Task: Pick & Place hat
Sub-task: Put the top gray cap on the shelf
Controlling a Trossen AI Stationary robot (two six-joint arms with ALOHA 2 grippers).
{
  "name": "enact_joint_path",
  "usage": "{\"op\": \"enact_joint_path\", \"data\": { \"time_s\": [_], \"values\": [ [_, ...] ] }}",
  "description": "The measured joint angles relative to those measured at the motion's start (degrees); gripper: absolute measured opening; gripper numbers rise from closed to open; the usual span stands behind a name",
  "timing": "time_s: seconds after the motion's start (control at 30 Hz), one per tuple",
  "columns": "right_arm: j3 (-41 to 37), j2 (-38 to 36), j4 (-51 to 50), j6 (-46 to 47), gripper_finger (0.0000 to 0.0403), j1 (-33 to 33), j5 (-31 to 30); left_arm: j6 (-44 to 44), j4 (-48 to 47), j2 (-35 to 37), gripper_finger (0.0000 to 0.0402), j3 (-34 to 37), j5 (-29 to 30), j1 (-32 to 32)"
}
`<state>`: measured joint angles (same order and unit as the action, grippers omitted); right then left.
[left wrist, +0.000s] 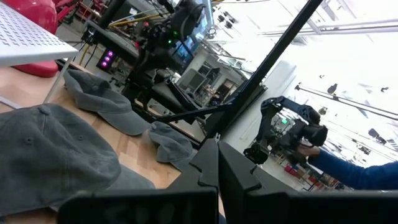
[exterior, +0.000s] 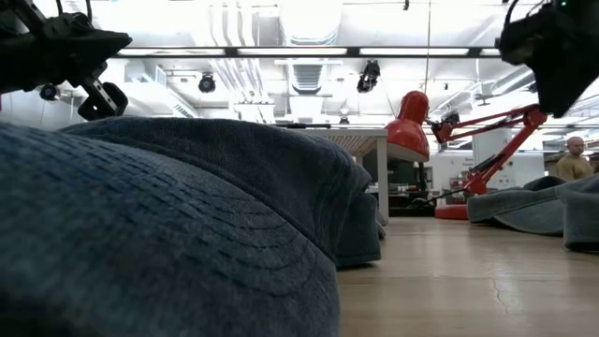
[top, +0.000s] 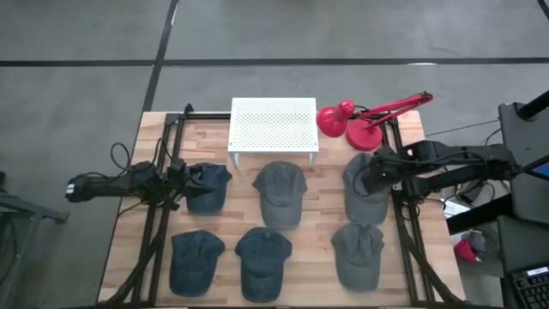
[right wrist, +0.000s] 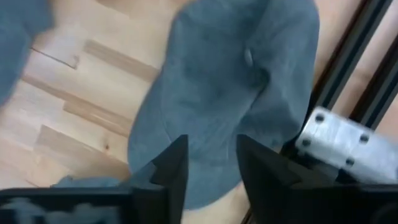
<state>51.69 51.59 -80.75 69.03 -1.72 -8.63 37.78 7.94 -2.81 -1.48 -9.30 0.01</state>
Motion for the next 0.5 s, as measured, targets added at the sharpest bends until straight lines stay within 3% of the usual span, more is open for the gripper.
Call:
{"op": "enact_joint_path", "data": {
  "time_s": [0.3, 0.5],
  "values": [
    [-6.20, -0.01, 1.23, 11.25, 0.0266, -0.01, 1.82, 0.46, 0.04, 0.00, 0.0000, 0.00, 0.01, 0.02],
    [-7.41, 1.24, 3.45, 15.75, 0.0308, 0.00, 1.37, 0.46, 0.11, -0.02, 0.0000, 0.00, 0.00, 0.02]
  ]
}}
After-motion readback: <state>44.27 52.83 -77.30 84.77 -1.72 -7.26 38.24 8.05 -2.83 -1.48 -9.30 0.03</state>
